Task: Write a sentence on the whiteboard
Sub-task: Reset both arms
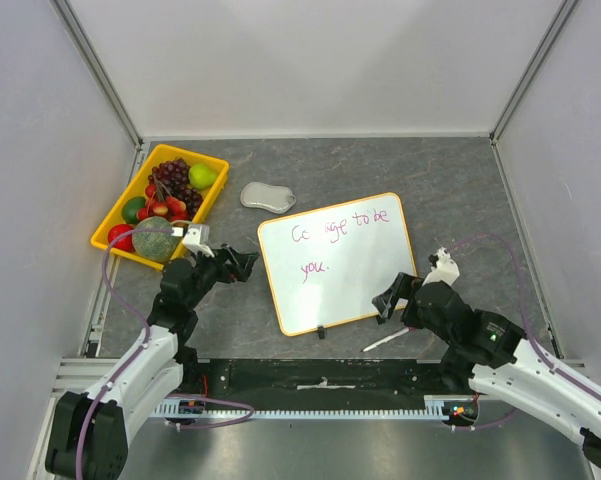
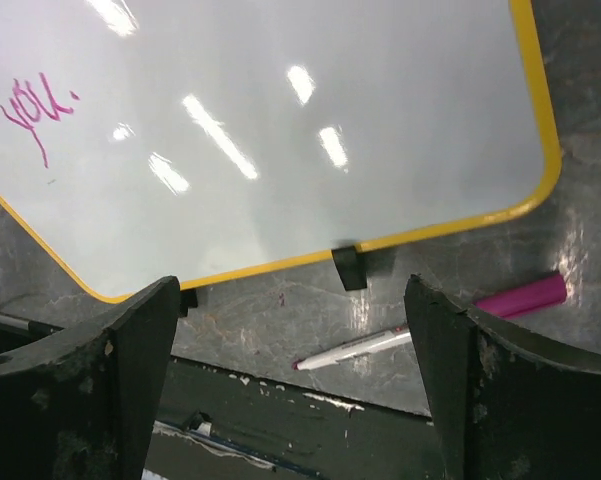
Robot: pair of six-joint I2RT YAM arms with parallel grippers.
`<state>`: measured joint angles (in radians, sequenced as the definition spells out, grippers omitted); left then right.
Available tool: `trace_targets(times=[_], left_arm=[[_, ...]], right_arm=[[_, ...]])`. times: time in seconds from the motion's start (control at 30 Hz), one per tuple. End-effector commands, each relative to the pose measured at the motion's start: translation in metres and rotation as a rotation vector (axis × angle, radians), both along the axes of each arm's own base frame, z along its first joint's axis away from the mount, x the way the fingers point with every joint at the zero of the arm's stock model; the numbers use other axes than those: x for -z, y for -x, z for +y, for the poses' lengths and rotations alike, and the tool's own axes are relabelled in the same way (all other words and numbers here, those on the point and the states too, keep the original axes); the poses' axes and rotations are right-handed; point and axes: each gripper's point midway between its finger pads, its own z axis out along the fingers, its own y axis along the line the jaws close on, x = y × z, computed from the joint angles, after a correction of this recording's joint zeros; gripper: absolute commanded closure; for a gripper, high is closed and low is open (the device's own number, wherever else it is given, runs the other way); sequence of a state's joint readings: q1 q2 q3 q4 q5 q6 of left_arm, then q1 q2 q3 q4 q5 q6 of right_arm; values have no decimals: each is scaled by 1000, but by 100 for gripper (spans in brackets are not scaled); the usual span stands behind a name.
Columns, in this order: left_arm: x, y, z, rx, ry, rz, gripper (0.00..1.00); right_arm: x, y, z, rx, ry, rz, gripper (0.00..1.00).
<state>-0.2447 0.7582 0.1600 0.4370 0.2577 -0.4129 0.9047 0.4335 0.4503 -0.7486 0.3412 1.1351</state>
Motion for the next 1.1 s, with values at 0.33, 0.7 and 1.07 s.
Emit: trace_targets(times=[0.33,0.7,1.07], left_arm=[[-27,2,46,-292,-12,149,5],[-64,-2,71,-448,-59,239,5],[-87,-14,82,-507,-87,183,4]], right_arm=[[-115,-91,18,-39,318,-427,2],[-147,-122,39,-52,340,-521,2],[-158,-175,-1,-26,342,-512,2]])
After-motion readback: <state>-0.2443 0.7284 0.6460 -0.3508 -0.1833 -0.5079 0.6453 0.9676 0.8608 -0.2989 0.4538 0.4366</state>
